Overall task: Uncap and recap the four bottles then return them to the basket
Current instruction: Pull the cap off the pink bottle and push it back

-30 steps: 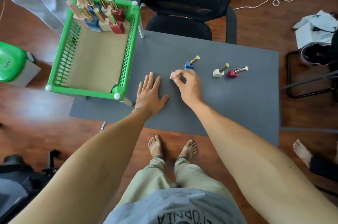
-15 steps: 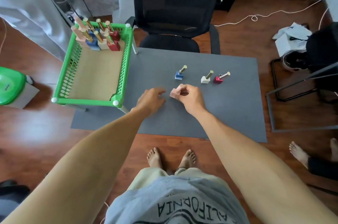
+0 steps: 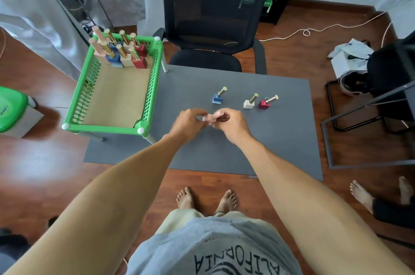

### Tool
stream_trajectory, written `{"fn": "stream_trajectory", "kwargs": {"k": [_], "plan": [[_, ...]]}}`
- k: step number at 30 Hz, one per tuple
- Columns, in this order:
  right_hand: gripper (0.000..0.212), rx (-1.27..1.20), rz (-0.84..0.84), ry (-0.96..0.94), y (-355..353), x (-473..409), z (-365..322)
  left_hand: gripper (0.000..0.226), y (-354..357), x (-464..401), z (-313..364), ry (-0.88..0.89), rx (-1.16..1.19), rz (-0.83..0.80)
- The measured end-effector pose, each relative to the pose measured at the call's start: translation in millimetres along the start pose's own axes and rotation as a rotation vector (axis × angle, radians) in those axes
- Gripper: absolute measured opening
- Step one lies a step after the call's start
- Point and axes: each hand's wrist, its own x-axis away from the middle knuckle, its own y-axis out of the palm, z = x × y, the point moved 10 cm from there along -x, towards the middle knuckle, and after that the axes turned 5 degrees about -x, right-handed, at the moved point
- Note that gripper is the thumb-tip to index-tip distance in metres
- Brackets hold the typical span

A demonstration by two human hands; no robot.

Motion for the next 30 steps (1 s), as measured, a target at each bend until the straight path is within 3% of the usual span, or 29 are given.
{"fn": "stream_trajectory", "kwargs": {"k": [9,20,26,30], "plan": [[0.035,-0.015,-0.004,0.083,-5,4,-2,0.011,-15,0,3,0.062,-0.004,0.028],[0.002,0.106,0.017,0.030,-21,-6,-24,0.011,-26,0,10,0.125,-0.060,0.033],[0.021,0.165,-0.037,-0.019,-20,-8,-35,0.009,-31,-1,19,0.152,-0.139,0.004],[0.018,0.209,-0.026,-0.032,-22,-10,-36,0.008,-32,0,23,0.161,-0.162,-0.014]]}}
